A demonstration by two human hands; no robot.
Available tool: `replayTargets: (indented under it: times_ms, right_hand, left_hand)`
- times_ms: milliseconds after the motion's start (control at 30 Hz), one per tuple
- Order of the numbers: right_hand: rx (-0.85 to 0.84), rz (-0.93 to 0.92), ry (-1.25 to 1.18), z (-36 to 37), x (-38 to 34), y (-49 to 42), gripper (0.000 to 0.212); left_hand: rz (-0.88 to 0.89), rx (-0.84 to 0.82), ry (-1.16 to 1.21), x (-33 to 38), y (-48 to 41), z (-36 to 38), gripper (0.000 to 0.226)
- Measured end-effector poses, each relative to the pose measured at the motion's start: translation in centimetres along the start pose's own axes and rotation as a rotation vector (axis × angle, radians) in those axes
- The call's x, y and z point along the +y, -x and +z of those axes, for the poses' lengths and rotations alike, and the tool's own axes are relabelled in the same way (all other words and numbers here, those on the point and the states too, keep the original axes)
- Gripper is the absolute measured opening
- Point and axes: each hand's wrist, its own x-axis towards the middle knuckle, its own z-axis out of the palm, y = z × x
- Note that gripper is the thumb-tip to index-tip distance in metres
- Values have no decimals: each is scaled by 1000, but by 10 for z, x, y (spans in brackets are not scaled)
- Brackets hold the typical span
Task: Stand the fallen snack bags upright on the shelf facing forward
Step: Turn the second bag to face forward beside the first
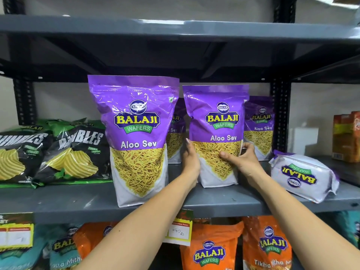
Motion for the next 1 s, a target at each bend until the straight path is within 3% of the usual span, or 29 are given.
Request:
replayTargets:
  times_ms: [100, 233, 333, 400, 633, 800, 1000]
  right_hand:
    - [-42, 4, -36, -1, -1, 2, 98]
    - [-213, 65, -80, -5, -8, 6, 126]
    - [-272, 81, -28, -7, -7, 9, 108]
    - [-270, 76, -23, -8, -8, 13, 107]
    - [-252, 43, -22, -9, -14, 36, 112]
    - [-285, 15, -28, -6, -21, 52, 96]
    - [-240, -5, -13, -1, -26, 61, 98]
  left_hand:
    - [0, -57, 26, 3, 5, 1, 67]
    - [73, -101, 75, 5, 13, -3, 51]
    - [71, -173, 66, 3, 17, -5, 35]
    - [66, -212, 81, 5, 20, -6, 28]
    - [41, -319, 107, 12, 35, -22, 45]
    - [41, -327, 157, 14, 45, -37, 38]
    - [56, -281, 171, 16, 53, -37, 43]
